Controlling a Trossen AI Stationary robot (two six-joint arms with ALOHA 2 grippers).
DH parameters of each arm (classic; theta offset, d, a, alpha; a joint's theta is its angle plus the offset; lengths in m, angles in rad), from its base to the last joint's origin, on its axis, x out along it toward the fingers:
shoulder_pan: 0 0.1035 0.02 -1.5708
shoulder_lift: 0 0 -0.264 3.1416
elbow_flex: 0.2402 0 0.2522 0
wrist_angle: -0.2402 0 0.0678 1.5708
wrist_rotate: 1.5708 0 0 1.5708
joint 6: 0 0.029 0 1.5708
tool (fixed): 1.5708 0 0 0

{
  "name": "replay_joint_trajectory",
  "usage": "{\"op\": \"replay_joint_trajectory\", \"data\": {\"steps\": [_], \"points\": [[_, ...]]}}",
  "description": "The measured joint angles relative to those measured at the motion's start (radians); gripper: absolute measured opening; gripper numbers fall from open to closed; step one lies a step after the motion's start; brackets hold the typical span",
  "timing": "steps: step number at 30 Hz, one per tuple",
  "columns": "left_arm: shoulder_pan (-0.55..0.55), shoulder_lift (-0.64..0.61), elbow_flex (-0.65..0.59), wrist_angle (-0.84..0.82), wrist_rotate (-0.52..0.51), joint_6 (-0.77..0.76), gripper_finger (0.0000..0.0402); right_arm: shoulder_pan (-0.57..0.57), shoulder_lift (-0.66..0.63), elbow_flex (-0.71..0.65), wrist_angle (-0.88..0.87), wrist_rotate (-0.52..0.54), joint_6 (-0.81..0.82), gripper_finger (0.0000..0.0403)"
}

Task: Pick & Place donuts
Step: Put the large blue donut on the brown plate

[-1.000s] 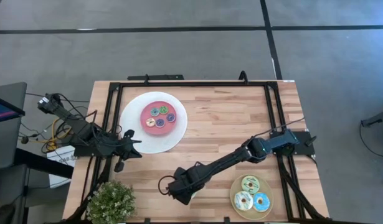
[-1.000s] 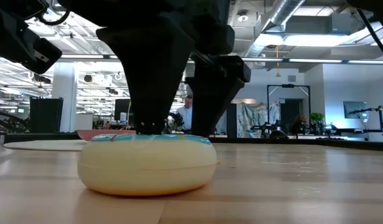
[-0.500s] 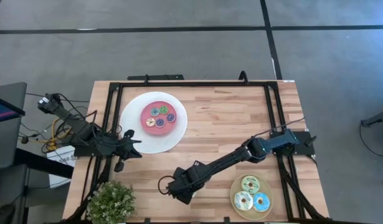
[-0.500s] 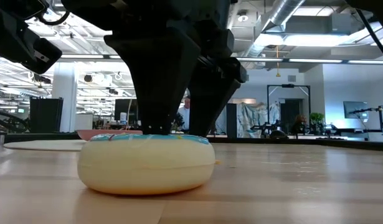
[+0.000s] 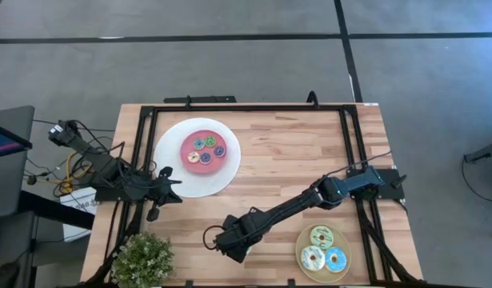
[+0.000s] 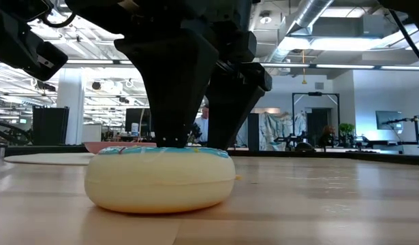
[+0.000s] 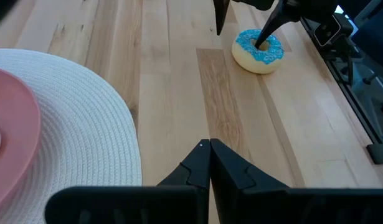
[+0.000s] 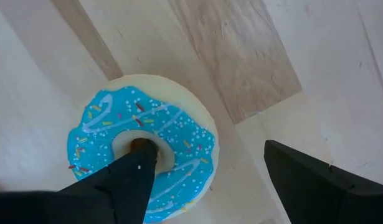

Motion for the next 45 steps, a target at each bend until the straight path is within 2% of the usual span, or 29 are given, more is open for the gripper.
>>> {"op": "replay_joint_trajectory", "data": {"steps": [10,20,28,35,39,45], "points": [[0.0,0.0,0.0,0.0,-0.001,0.003,0.0,0.0,0.0,0.0,0.0,0.0,0.001,0.0282],[0.0,0.0,0.0,0.0,-0.001,0.003,0.0,0.0,0.0,0.0,0.0,-0.002,0.002,0.0231],[0.0,0.0,0.0,0.0,-0.001,0.003,0.0,-0.009,-0.002,0.0,-0.001,-0.005,0.026,0.0205],[0.0,0.0,0.0,0.0,0.0,0.003,0.0,-0.021,-0.01,0.025,-0.029,-0.062,0.028,0.018],[0.0,0.0,0.0,0.0,0.0,0.003,0.0,-0.015,-0.026,0.025,-0.045,-0.058,0.042,0.0164],[0.0,0.0,0.0,0.002,0.0,-0.004,0.0,0.003,-0.024,0.025,-0.05,-0.052,0.059,0.0161]]}}
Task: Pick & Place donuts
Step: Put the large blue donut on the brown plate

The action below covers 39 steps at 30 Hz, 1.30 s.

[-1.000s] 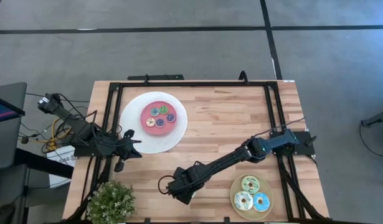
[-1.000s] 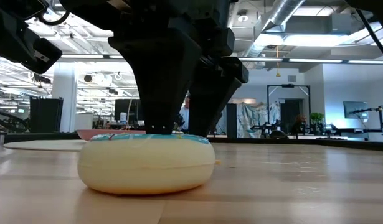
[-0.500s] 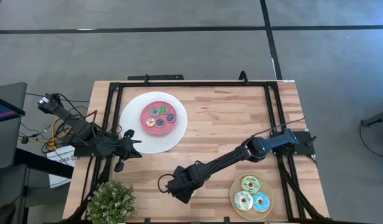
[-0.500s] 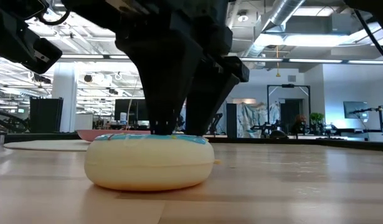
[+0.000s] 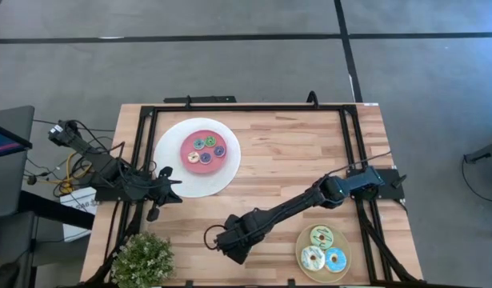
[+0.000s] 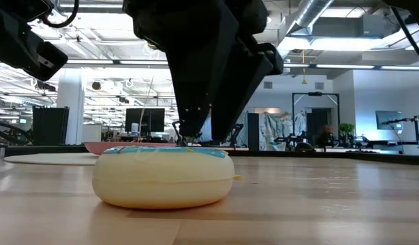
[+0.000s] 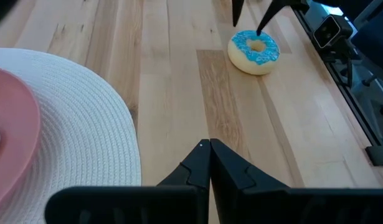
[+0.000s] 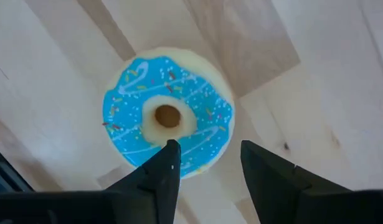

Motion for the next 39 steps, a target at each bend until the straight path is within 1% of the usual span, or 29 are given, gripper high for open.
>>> {"op": "replay_joint_trajectory", "data": {"steps": [4,11,16,22,25,29,35,39], "points": [[0.0,0.0,0.0,-0.001,0.0,-0.017,0.0,0.001,0.004,0.0,-0.001,0.0,0.019,0.0188],[0.0,0.0,0.0,-0.001,0.0,-0.022,0.0,0.0,0.004,0.0,0.006,0.003,0.021,0.0267],[0.0,0.0,0.0,-0.002,0.0,-0.023,0.0,0.004,0.004,-0.026,0.049,0.033,0.019,0.0294],[0.0,0.0,0.0,-0.002,0.001,-0.023,0.0,0.006,0.005,-0.1,0.135,0.032,0.02,0.0296],[0.0,0.0,0.0,-0.002,0.001,-0.024,0.0,0.006,0.005,-0.1,0.135,0.035,0.019,0.0296],[0.0,0.0,0.0,-0.002,0.001,-0.023,0.0,0.006,0.005,-0.1,0.129,0.069,0.01,0.0294],[0.0,0.0,0.0,-0.002,0.001,-0.023,0.0,-0.002,0.005,-0.101,0.123,0.083,0.01,0.0271],[0.0,0.0,0.0,-0.002,0.001,-0.023,0.0,-0.002,0.006,-0.101,0.124,0.083,-0.005,0.0247]]}}
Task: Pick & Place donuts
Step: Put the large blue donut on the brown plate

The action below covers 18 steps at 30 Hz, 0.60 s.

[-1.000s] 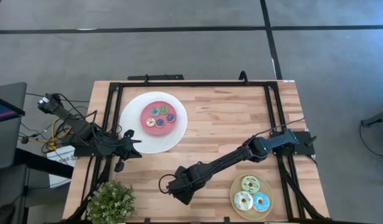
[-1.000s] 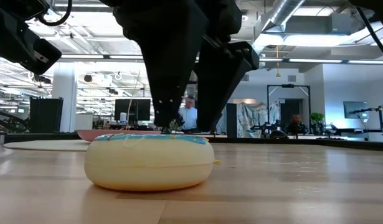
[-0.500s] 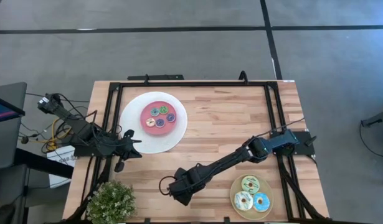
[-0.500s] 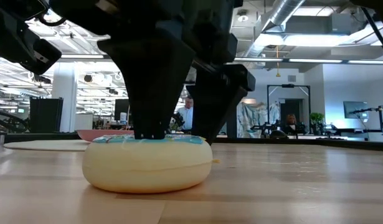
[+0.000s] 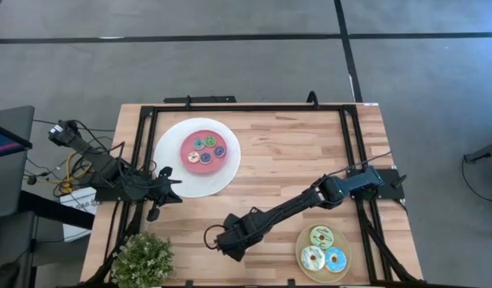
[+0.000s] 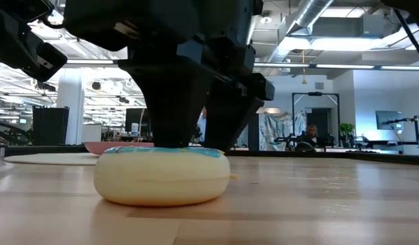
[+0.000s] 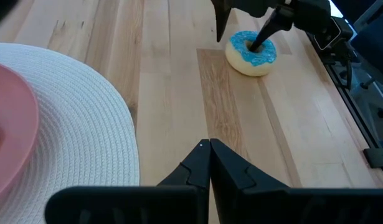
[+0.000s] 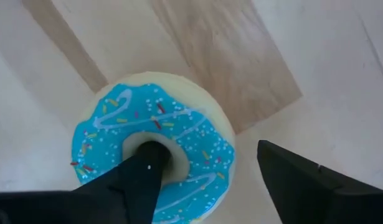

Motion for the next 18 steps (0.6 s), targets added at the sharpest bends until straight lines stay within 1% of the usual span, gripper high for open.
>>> {"op": "replay_joint_trajectory", "data": {"steps": [9,14,18], "points": [[0.0,0.0,0.0,0.0,0.0,0.0,0.0,0.001,0.0,0.0,0.003,-0.005,-0.001,0.0174],[0.0,0.0,0.0,0.0,0.0,0.0,0.0,0.001,0.0,0.0,0.002,-0.022,-0.002,0.0146],[0.0,0.0,0.0,0.0,0.0,0.0,0.0,0.002,0.0,0.026,-0.017,-0.031,-0.008,0.013]]}}
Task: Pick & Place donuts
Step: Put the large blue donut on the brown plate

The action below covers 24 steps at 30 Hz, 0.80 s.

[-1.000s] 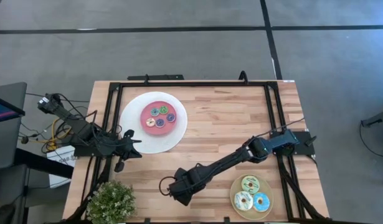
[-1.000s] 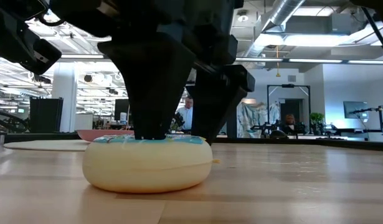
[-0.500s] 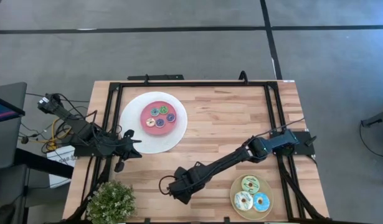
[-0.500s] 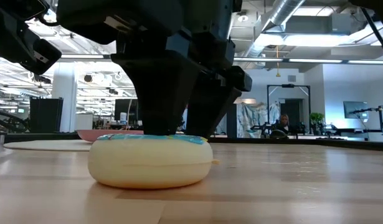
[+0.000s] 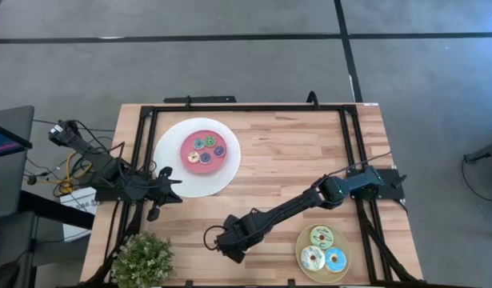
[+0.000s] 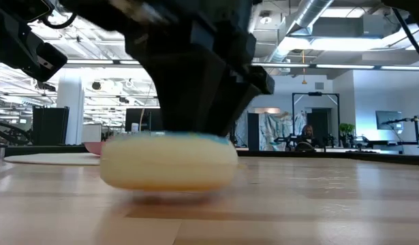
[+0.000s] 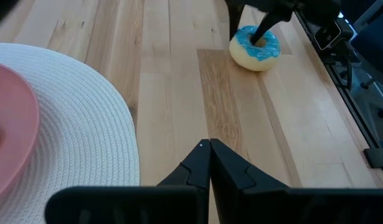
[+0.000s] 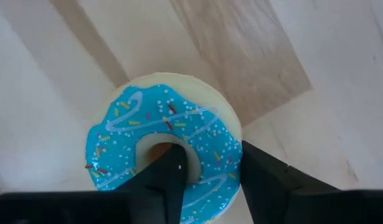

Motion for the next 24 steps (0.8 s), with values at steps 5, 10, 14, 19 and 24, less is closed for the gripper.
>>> {"op": "replay_joint_trajectory", "data": {"steps": [5,10,14,19,24], "points": [[0.0,0.0,0.0,0.0,0.0,-0.01,0.0,0.007,0.0,0.03,-0.035,0.0,-0.003,0.0117],[0.0,0.0,0.0,0.002,0.0,-0.028,0.0,0.031,-0.042,0.033,-0.1,0.018,0.007,0.0112],[0.0,0.0,0.0,0.012,-0.001,-0.029,0.0,0.064,-0.092,0.033,-0.154,0.106,0.045,0.0111],[0.0,0.0,0.0,0.043,-0.002,-0.03,0.0,0.101,-0.135,0.034,-0.368,0.192,0.122,0.0111],[0.0,0.0,0.0,0.083,-0.003,-0.036,0.0,0.133,-0.194,-0.041,-0.384,0.251,0.17,0.0111]]}}
